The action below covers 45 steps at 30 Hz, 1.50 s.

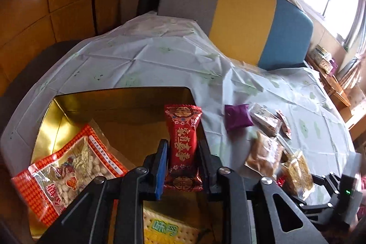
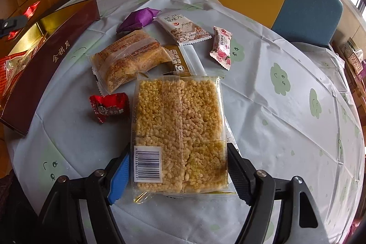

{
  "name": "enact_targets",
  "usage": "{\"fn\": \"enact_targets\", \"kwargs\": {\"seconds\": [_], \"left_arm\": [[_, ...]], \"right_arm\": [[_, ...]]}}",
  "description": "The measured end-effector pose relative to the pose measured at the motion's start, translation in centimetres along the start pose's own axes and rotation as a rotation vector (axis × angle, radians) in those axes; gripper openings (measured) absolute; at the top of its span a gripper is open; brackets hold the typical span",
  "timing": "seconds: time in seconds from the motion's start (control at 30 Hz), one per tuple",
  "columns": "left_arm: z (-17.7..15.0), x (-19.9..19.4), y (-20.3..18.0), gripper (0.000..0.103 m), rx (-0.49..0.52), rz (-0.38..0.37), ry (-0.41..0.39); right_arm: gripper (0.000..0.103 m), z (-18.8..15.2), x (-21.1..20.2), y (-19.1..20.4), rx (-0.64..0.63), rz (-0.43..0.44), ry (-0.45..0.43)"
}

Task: Organize snacks
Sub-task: 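Drop the candy bar into the tin with the left tool while the right tool carries the rice bar there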

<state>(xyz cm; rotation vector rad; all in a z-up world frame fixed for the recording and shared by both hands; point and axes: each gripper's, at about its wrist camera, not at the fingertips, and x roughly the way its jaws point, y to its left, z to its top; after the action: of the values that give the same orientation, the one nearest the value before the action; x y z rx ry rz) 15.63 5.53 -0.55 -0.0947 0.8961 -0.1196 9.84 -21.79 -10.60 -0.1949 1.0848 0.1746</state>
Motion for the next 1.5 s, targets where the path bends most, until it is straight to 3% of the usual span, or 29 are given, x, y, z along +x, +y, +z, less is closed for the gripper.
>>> {"fn": "enact_targets", "kwargs": {"seconds": [0.03,0.07,0.2,0.43,0.57,0.97,1.23,1.5], "left_arm": [[0.3,0.4,0.4,0.047,-0.020,0.021,0.003],[0.4,0.5,0.8,0.053,-0.040,0.032,-0.005],[-0.6,-0.1,1.4,0.053,-0.065,0.040,-0.007],[-5.1,-2.1,0.3,0.053,0.008,0.117,0.000],[-6.8,-3.2,0.2,0.053,-0.001,0.144,-0.007],[-8.9,-7.0,1.3,0.054,-0.052,0.255,-0.101],[-9.5,-8.5,4.4,0.054,-0.133,0.330,-0.128],[-10.2,-10.6,8.4,0.054,-0.240,0.421,-0.167]], "right_arm": [[0.077,-0.1,0.0,0.0,0.000,-0.002,-0.001],[0.077,-0.1,0.0,-0.1,0.002,-0.003,-0.002],[0.077,-0.1,-0.1,0.6,0.015,-0.005,-0.010],[0.077,-0.2,-0.4,0.5,0.071,-0.011,0.012],[0.077,-1.1,-1.0,0.3,0.131,0.004,0.018],[0.077,-3.2,-4.6,0.1,0.325,0.168,-0.067],[0.077,-0.8,-7.1,2.9,0.296,0.241,-0.138],[0.077,4.0,-8.1,9.3,0.156,0.324,-0.165]]}}
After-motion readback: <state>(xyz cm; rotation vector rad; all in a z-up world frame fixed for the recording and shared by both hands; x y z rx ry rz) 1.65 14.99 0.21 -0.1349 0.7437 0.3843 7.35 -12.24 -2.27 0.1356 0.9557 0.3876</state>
